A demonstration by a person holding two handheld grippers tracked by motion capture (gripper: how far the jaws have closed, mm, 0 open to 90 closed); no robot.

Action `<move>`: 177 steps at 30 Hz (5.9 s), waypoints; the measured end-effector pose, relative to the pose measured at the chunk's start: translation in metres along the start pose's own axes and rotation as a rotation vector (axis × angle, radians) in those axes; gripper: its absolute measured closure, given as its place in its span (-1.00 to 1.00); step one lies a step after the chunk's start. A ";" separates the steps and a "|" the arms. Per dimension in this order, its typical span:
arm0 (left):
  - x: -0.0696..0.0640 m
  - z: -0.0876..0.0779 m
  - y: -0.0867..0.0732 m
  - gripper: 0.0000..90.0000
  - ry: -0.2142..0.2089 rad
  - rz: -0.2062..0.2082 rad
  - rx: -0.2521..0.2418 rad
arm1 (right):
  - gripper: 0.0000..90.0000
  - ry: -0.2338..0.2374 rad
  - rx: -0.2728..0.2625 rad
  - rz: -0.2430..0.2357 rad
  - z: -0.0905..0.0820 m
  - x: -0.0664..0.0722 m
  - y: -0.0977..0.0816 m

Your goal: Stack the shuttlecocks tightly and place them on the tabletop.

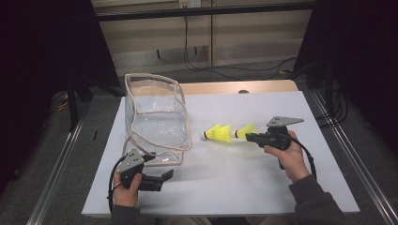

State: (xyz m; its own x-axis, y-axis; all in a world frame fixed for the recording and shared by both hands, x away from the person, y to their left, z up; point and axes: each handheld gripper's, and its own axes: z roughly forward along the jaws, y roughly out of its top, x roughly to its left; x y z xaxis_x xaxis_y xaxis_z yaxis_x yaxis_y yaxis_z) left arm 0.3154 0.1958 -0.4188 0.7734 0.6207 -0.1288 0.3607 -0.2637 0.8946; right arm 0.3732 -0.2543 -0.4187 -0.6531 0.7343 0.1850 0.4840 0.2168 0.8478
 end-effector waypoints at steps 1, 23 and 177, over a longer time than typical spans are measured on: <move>0.000 0.000 0.000 -0.91 -0.002 0.002 0.000 | 0.98 0.001 0.001 0.000 0.001 0.000 0.000; -0.001 0.001 0.000 -0.91 -0.006 0.001 -0.009 | 0.98 -0.004 0.002 -0.015 0.010 0.004 0.011; -0.002 0.001 0.001 -0.91 -0.001 0.004 -0.002 | 0.97 0.044 0.125 -0.055 0.052 0.024 -0.006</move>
State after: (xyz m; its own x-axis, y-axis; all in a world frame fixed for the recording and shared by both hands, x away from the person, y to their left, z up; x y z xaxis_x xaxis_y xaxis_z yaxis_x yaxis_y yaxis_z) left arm 0.3149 0.1936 -0.4181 0.7753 0.6188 -0.1261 0.3568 -0.2645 0.8960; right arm 0.3848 -0.2041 -0.4454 -0.7045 0.6906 0.1636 0.5137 0.3370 0.7890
